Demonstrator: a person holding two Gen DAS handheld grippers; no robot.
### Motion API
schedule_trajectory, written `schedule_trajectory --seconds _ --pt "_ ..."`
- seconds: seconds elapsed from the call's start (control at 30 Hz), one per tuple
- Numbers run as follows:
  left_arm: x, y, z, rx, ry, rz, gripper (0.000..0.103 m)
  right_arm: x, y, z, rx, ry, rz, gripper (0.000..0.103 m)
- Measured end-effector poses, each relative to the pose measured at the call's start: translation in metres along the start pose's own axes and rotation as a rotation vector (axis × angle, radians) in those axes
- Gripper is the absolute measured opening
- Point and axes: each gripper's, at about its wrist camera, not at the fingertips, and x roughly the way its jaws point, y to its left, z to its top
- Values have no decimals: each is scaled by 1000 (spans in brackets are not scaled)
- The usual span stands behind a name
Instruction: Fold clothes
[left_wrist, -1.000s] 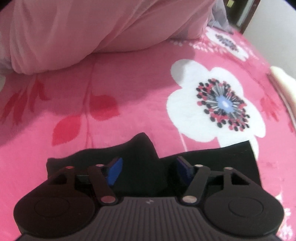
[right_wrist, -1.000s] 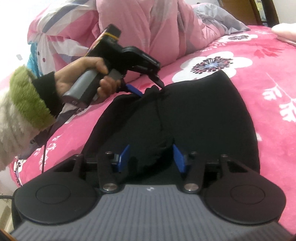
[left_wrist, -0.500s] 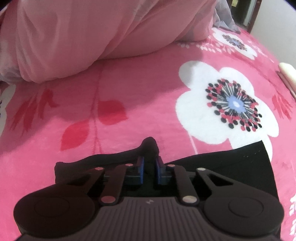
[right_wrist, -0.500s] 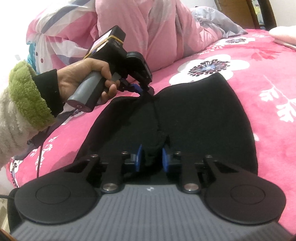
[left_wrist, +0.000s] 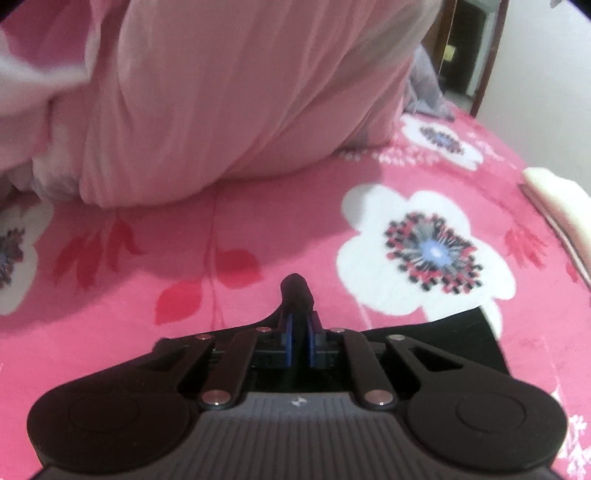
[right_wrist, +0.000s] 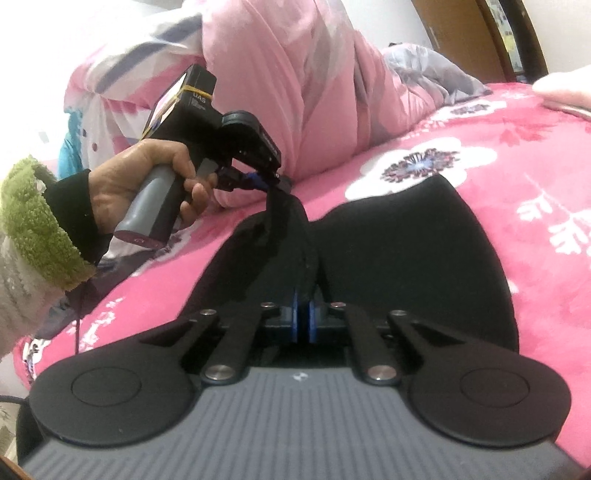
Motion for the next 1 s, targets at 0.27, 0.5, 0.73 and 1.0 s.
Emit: schedule_trajectory --seconds 0.27,0.5,0.73,1.0 --pt "-15 -67 6 111 -34 -50 8 -41 -1 3 57 -107 -31 3" --pt "5 -132 -4 206 -2 -106 8 -59 -19 -3 122 -138 -98 4" --pt "27 -161 -14 258 52 -117 8 -61 -39 -8 197 -141 -123 3" --pt "48 -127 -10 73 62 -357 29 -55 -58 -24 291 -105 -132 3"
